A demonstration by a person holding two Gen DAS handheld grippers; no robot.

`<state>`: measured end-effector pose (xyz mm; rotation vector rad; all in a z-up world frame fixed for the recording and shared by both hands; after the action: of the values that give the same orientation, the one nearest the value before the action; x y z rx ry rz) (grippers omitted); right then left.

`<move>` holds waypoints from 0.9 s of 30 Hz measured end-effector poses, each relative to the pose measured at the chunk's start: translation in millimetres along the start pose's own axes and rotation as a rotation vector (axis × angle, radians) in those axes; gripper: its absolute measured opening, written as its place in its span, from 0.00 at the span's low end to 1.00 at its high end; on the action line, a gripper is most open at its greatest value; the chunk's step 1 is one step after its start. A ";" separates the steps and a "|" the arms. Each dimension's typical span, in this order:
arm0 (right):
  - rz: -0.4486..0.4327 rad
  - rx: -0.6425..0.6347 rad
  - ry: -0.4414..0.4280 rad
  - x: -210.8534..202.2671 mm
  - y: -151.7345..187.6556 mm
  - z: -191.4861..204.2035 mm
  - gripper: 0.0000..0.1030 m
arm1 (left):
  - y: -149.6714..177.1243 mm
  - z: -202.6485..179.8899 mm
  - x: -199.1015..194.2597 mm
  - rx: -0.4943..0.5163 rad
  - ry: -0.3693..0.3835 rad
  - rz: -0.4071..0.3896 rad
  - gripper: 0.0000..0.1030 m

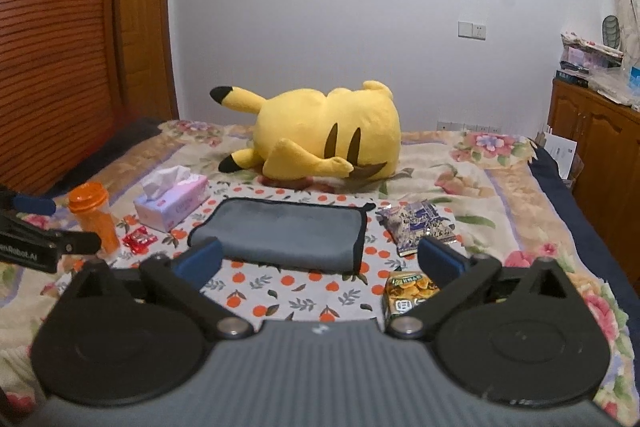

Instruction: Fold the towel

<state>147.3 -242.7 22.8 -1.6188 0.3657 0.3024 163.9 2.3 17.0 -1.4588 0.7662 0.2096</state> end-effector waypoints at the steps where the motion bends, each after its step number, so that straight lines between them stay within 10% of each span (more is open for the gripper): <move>1: 0.001 0.002 -0.001 -1.6 0.1 -0.3 1.00 | 0.9 -1.6 -2.0 0.001 0.002 0.002 1.00; 27: 0.025 0.045 -0.013 -33.9 39.5 6.1 1.00 | 50.3 -32.1 -30.0 0.003 0.028 0.007 1.00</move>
<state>100.3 -237.3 0.2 -1.5688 0.3805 0.3213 101.9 -11.2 -4.1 -1.4592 0.7945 0.1934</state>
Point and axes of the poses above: each gripper's, at about its wrist camera, not at the fingertips, and x roughly the way its jaws point, z to its left, y to its underside, the point moved 6 cm from there along x, roughly the way its jaws point, and after that the axes turned 15 degrees about y, right-handed, at the moved point
